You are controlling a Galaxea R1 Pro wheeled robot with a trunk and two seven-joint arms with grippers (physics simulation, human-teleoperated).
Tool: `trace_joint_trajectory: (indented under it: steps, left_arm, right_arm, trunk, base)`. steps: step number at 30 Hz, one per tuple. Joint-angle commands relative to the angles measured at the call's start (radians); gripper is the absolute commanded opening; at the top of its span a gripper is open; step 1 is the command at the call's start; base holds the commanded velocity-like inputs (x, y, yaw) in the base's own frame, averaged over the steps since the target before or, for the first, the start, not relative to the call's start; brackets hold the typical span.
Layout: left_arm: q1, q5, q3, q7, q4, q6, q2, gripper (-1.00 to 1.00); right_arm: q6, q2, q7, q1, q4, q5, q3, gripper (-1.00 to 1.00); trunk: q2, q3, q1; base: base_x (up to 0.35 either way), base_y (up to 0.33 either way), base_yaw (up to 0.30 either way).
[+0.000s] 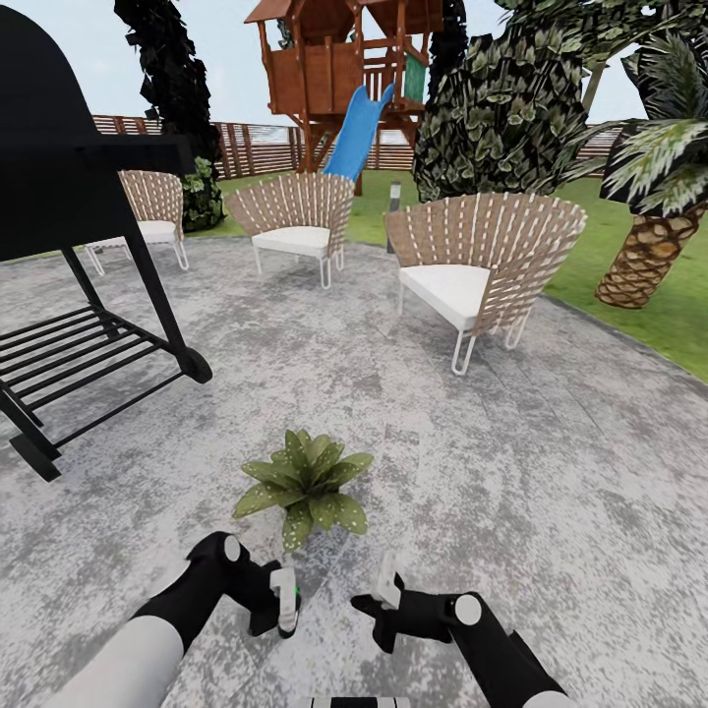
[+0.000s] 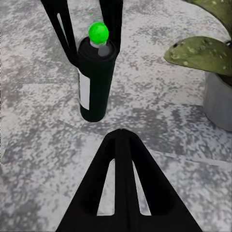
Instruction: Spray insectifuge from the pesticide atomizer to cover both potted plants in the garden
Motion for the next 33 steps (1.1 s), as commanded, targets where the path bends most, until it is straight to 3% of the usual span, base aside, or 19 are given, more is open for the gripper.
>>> trace_joint_trajectory:
  steps: [1, 6, 21, 33]
  left_arm:
    - [0.001, -0.005, -0.001, -0.003, -0.002, 0.0, -0.006, -1.0]
    - [0.002, -0.005, -0.003, -0.004, 0.0, -0.002, -0.023, -1.0]
    - [0.003, -0.001, -0.007, -0.016, 0.057, -0.123, -0.027, -1.0]
    - [0.003, 0.018, 0.001, -0.016, 0.096, -0.157, -0.039, -1.0]
  right_arm:
    - [-0.005, 0.004, 0.0, -0.001, -0.002, 0.009, 0.005, -1.0]
    - [-0.005, 0.007, 0.0, -0.005, -0.002, 0.009, 0.068, -1.0]
    - [-0.005, 0.006, 0.0, -0.007, -0.003, 0.01, 0.073, -1.0]
    - [-0.005, 0.006, -0.001, -0.007, -0.003, 0.01, 0.073, -1.0]
  trunk:
    - [0.0, -0.001, 0.0]
    - [0.0, -0.001, 0.0]
    - [0.0, -0.001, 0.0]
    - [0.0, -0.001, 0.0]
  base:
    - [0.0, 0.0, 0.0]
    - [0.0, 0.0, 0.0]
    - [0.0, 0.0, 0.0]
    - [0.0, 0.0, 0.0]
